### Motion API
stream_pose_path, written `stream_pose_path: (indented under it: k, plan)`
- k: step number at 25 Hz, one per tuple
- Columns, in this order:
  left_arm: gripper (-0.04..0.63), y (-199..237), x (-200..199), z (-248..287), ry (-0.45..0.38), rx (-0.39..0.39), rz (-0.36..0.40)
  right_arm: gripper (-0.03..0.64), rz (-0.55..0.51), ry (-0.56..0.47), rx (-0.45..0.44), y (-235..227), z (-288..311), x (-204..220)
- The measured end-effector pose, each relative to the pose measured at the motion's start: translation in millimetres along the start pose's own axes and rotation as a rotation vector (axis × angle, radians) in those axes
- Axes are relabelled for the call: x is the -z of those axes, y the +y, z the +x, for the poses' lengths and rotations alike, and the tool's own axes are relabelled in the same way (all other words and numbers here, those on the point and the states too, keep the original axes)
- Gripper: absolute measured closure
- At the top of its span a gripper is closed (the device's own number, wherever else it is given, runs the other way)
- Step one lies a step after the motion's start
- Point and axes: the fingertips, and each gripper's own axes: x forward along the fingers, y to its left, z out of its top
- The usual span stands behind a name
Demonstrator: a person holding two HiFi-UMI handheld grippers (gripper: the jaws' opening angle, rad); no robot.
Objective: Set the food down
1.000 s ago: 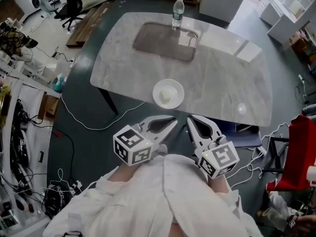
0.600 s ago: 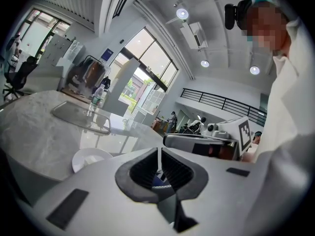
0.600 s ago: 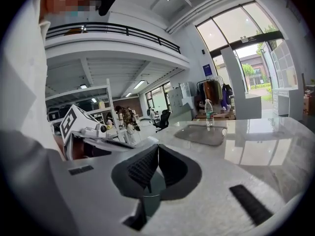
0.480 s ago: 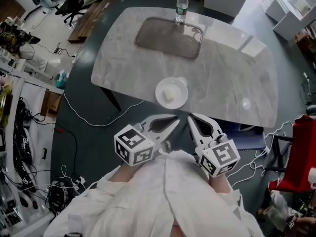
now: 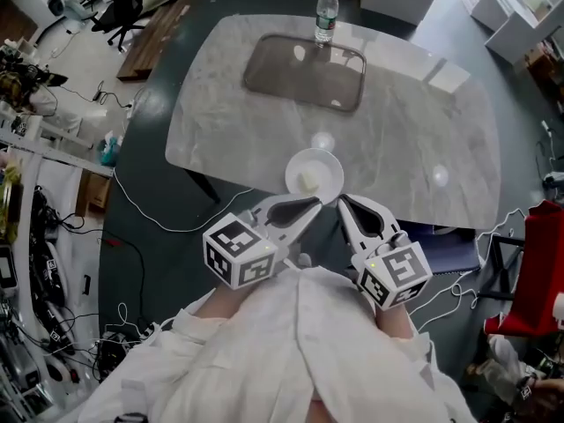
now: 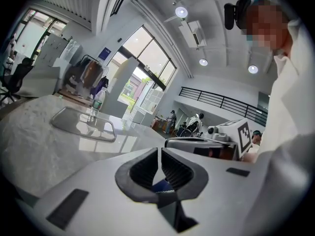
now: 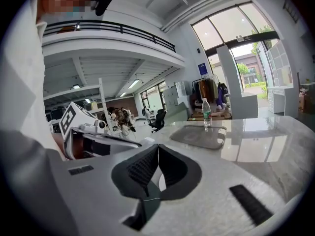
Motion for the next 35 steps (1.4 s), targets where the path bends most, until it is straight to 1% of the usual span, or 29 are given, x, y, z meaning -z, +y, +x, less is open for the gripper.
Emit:
stream_pose_path:
  k: [6, 9, 11, 16, 20, 22, 26, 31, 35]
  plan:
    - [0.565, 18.5, -14.2, 2.8, 0.016, 0.033, 0.003, 0.614, -0.015, 0.008, -0.001, 5.0, 24.3, -13.7]
    - [0.565, 29.3, -17.1, 3.1, 0.037, 0.045, 0.018, 0.614, 0.001, 0.004, 0.024, -0.6, 33.2, -15.6]
    - [0.565, 37.8, -18.6, 1.5, 0.047, 0.049, 0.015, 0.614, 0.017, -0.003, 0.046, -3.4, 37.1, -16.1]
    - [0.565, 45.9, -17.2, 2.0, 0.077, 0.080, 0.016, 0.614, 0.050, -0.004, 0.088, -6.2, 43.1, -14.4]
    - [0.565, 46.7, -8.9, 6.9, 0.096, 0.096, -0.002, 0.614, 0.060, 0.019, 0.099, -8.0, 41.3, -5.5]
    - [0.565, 46.9, -6.3, 9.8, 0.106, 0.098, 0.001, 0.614, 0.067, 0.018, 0.105, -12.2, 39.6, -3.4]
    - [0.565, 46.0, -8.5, 12.1, 0.112, 0.091, 0.010, 0.614, 0.074, 0.020, 0.106, -18.1, 40.2, -2.6]
    - [0.565, 41.9, -3.4, 16.2, 0.131, 0.110, -0.016, 0.614, 0.076, 0.046, 0.072, -19.2, 45.2, -1.1]
    - [0.565, 46.7, 2.8, 23.0, 0.155, 0.066, -0.017, 0.614, 0.091, 0.066, 0.061, -23.5, 45.4, 3.4]
